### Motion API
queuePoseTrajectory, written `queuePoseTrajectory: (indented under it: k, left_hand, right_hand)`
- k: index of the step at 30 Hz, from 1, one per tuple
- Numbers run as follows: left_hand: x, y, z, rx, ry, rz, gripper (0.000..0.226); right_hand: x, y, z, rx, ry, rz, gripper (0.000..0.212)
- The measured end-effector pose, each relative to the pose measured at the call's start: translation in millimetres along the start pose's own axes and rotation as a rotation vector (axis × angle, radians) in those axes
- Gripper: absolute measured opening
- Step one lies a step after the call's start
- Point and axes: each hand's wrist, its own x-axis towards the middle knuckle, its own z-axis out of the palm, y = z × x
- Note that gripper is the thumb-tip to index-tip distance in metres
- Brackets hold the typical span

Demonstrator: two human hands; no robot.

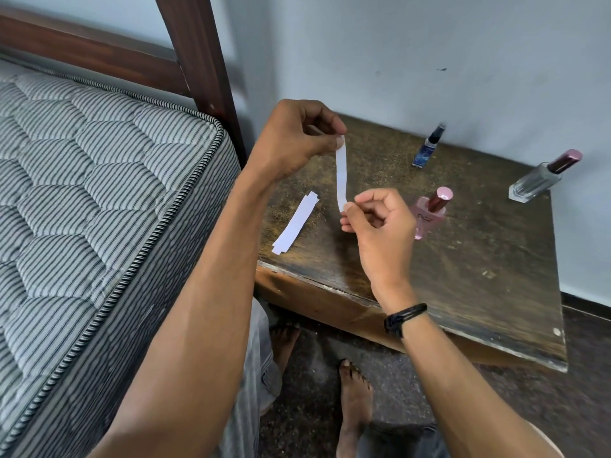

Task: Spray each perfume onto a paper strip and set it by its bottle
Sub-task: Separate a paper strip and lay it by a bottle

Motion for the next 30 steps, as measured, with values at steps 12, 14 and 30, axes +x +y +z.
queuePoseTrajectory:
  k: [12,14,30]
  left_hand:
    - [16,-25,-5,0.092,0.06,-0.06,0.014]
    - [20,-30,-5,0.099,0.065,-0.09,0.017]
    - [54,-43,4,0.318,0.003,-0.07,0.008]
  right_hand:
    - [6,9,19,-0.094,-0.052,0.01,0.019]
    - [7,9,18,-0.085,-0.071,0.021,0.018]
    - [9,5,15,-0.041,-0.05,0.058,0.005]
